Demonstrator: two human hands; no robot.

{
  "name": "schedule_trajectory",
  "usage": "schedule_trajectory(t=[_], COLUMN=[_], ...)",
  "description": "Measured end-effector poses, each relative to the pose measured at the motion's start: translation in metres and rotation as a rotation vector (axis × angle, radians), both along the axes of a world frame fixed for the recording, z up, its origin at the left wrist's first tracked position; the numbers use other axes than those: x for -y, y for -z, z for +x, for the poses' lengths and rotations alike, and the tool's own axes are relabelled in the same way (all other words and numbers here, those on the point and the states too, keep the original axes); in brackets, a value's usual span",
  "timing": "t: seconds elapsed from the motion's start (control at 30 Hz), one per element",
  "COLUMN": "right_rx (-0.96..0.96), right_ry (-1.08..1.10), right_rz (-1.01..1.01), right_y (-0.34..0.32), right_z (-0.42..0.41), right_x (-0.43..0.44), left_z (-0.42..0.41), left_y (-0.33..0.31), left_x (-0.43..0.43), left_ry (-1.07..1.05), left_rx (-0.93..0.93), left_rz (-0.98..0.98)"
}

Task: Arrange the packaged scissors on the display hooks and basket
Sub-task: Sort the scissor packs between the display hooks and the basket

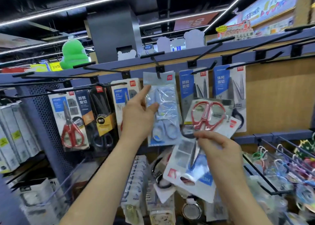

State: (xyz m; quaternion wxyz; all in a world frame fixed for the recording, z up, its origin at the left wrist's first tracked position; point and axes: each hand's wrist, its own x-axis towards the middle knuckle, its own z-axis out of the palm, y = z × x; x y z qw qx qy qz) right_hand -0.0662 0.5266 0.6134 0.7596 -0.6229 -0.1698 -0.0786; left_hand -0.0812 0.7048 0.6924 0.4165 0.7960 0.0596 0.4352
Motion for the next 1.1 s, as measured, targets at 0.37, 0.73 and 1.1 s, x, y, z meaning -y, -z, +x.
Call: schedule_trajectory(t=[0.37,0.73,1.1], right_rx=[0.051,0.042,0.13], right_ry=[0.094,0.092,0.003], right_rz=[0.163,0.23,0.296], right_y=[0.008,0.01,0.024], right_z=[0.017,0.004,0.0], right_x=[0.034,0.013,0.017], left_z=[0.07,-0.041,-0.042], left_y=[0.015,0.064,0.086], left_x=[-0.021,0.069,0.072], left_ry=[-0.378,0.289,0.19], left_rx=[-0.256,-0.212,-0.077], left_rz=[0.504,-0.316,-0.62])
